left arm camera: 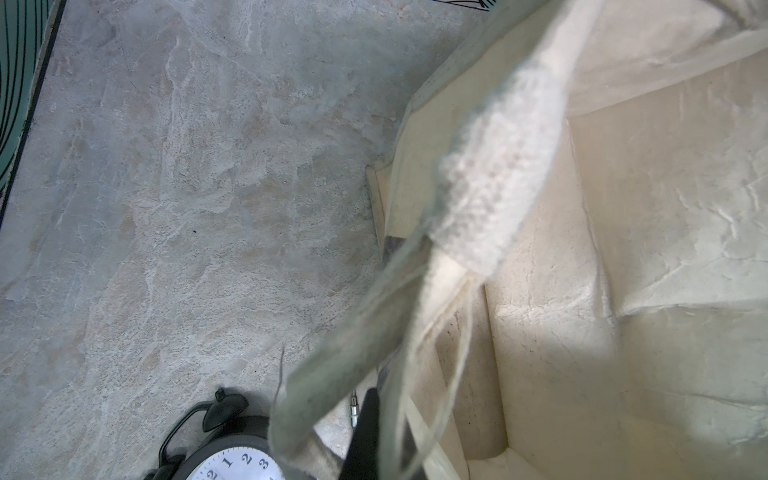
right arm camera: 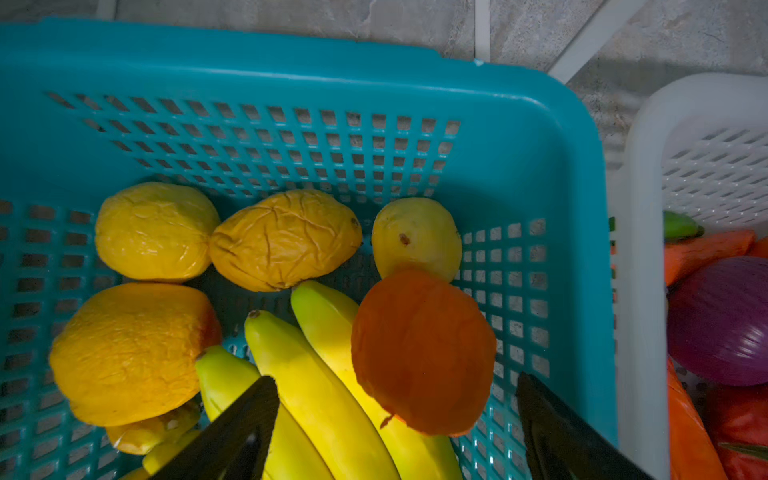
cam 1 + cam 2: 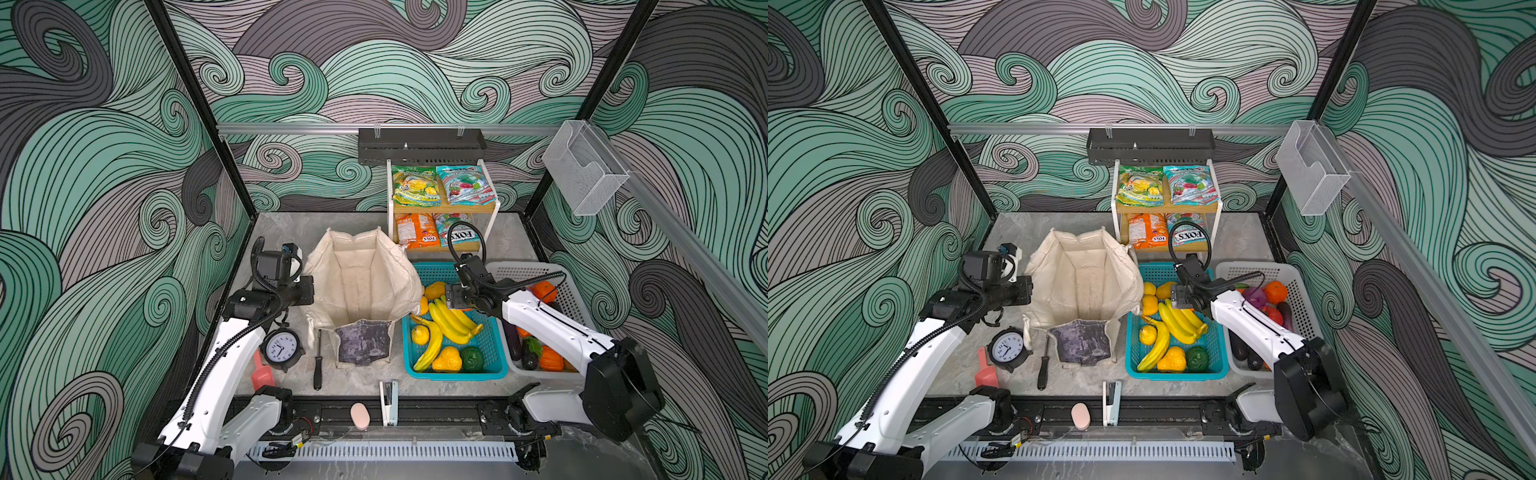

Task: Place the food into the grocery bag and tie it
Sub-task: 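Release the bag handle with the right gripper and move it over the teal basket, then lower the right gripper onto the orange papaya in the teal basket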

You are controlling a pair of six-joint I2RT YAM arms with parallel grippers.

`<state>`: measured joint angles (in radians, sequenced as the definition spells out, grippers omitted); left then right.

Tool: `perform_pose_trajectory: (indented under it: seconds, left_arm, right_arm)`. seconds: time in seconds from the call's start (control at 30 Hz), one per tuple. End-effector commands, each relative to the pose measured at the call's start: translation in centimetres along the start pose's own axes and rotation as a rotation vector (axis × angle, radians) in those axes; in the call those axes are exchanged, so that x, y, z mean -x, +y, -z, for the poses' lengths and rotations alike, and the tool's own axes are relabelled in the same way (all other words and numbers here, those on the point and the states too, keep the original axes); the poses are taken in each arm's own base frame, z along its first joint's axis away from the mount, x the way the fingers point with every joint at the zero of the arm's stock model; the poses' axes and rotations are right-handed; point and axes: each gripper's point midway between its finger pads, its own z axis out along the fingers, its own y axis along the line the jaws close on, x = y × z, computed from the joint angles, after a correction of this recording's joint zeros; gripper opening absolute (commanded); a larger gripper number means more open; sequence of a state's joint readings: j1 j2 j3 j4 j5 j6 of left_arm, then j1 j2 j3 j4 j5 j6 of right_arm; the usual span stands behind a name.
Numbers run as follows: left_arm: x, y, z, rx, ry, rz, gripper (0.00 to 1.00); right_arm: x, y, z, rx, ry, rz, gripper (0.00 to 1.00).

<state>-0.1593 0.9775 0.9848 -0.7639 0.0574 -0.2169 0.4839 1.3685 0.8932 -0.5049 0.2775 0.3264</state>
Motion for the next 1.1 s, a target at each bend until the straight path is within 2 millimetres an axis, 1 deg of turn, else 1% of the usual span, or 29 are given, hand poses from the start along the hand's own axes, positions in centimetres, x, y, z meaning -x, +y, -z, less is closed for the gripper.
perform_pose_trajectory:
  seconds: [0.0,0.07,0.13,0.27,0.4,0.43,0.5,0.57,0.7,0.73,0.83,0.9,0.97,1.07]
  left_arm:
    - [0.2,-0.3,0.2,-0.02,-0.011,-0.014,0.0]
    - [0.2,-0.4,0.1,-0.028,-0.008,-0.025,0.0]
    - [0.1,-0.4,0.2,-0.028,-0.008,-0.027,0.0]
    - [0.3,-0.3,0.2,-0.021,-0.014,-0.029,0.0]
    - [0.2,-0.3,0.0,-0.019,-0.003,-0.032,0.0]
    - [0.1,-0.3,0.0,-0.02,-0.003,-0.033,0.0]
    - [0.3,-0.3,0.1,-0.021,-0.011,-0.033,0.0]
    - [0.3,-0.2,0.1,-0.015,-0.016,-0.033,0.0]
    - [0.3,-0.2,0.2,-0.014,-0.016,-0.033,0.0]
    - [0.3,-0.2,0.2,-0.013,-0.018,-0.034,0.0]
    - [0.4,-0.1,0.3,-0.011,-0.024,-0.036,0.0]
    - [0.4,-0.2,0.2,-0.012,-0.023,-0.035,0.0]
    - [0.4,-0.1,0.3,-0.011,-0.022,-0.037,0.0]
    - [0.5,-0.2,0.4,-0.011,-0.028,-0.038,0.0]
  right_arm:
    - [0.7,-0.3,-0.9,-0.034,-0.033,-0.028,0.88]
    - [0.4,-0.7,-1.4,-0.058,-0.029,-0.017,0.88]
    - [0.4,-0.9,-1.8,-0.063,-0.029,-0.022,0.85]
    - [0.2,-0.1,-2.5,-0.023,-0.031,-0.038,0.75]
    - [-0.3,0.2,-2.8,-0.015,-0.017,-0.049,0.63]
    - [0.3,0.5,-2.8,-0.002,-0.047,-0.062,0.62]
    - [0.3,0.5,-2.7,0.002,-0.064,-0.07,0.62]
    - [0.1,0.4,-3.0,-0.009,-0.058,-0.063,0.68]
    - [-0.3,-0.4,-3.3,-0.073,-0.027,-0.031,0.72]
    - [-0.9,-0.9,-3.2,-0.1,-0.008,-0.014,0.74]
    - [-1.1,-1.2,-2.9,-0.127,-0.015,0.001,0.8]
    - [-1.3,-1.1,-3.0,-0.128,-0.015,0.009,0.8]
    - [-1.3,-0.9,-3.5,-0.134,-0.015,0.021,0.77]
    - [-1.5,-0.9,-3.9,-0.163,0.0,0.041,0.69]
